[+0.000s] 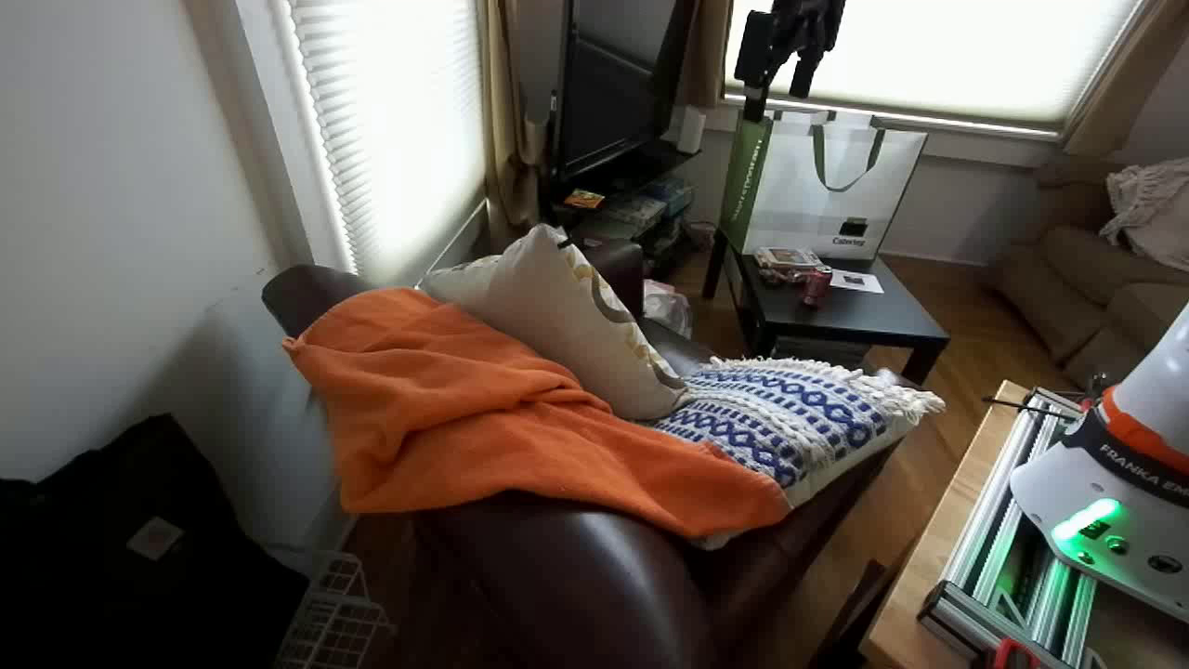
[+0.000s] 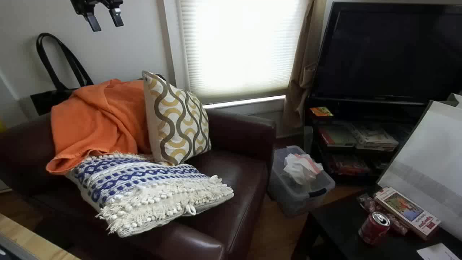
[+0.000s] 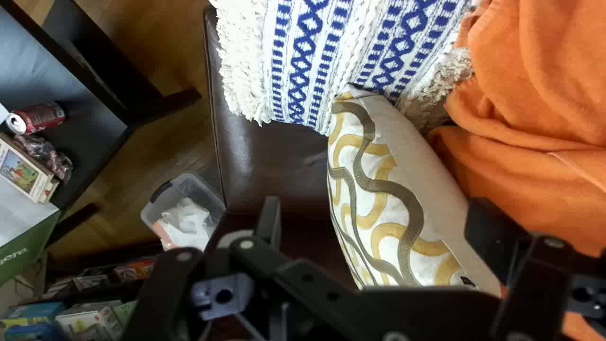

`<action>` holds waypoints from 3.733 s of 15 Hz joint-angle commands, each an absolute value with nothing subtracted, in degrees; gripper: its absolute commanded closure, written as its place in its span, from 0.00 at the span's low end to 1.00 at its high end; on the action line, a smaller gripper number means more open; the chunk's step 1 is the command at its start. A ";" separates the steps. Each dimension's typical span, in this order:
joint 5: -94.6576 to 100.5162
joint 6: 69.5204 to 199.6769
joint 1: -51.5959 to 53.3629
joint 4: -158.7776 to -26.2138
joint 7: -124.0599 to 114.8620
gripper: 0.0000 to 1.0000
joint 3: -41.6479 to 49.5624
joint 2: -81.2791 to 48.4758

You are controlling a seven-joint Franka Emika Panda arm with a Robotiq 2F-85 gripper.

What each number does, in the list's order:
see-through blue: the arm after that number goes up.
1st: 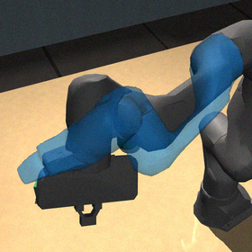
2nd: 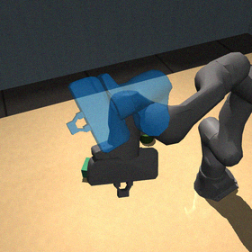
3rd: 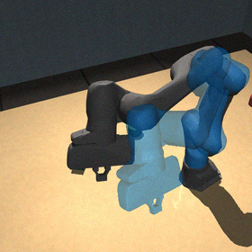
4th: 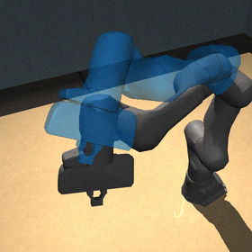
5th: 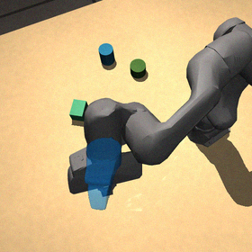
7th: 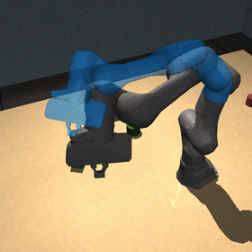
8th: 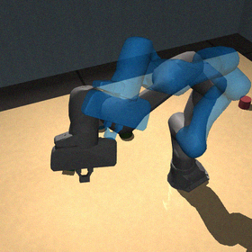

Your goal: Pick up the orange towel and use it to cover the pillow with brown curved stripes

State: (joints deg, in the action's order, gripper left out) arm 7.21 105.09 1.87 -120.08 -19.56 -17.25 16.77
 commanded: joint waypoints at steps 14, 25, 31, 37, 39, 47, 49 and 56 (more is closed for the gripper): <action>7.74 104.90 3.74 -119.94 -20.01 0.00 -15.64 16.54; -2.83 127.35 12.98 -107.19 -17.36 0.00 -18.56 -7.52; -3.62 126.96 16.15 -105.22 -14.74 0.00 -17.07 -12.31; -6.36 130.19 16.87 -104.68 -6.06 0.00 -18.71 -16.29; -6.32 131.66 17.97 -103.38 -2.02 0.00 -19.37 -20.22; -5.62 131.79 20.27 -94.57 7.80 0.00 -20.46 -34.02; -4.64 132.62 20.86 -92.50 9.02 0.00 -20.01 -36.64; -3.01 131.84 22.48 -86.72 11.04 0.30 -19.56 -42.18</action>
State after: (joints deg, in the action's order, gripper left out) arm -4.32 133.47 21.24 -90.05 10.65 -20.18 -39.81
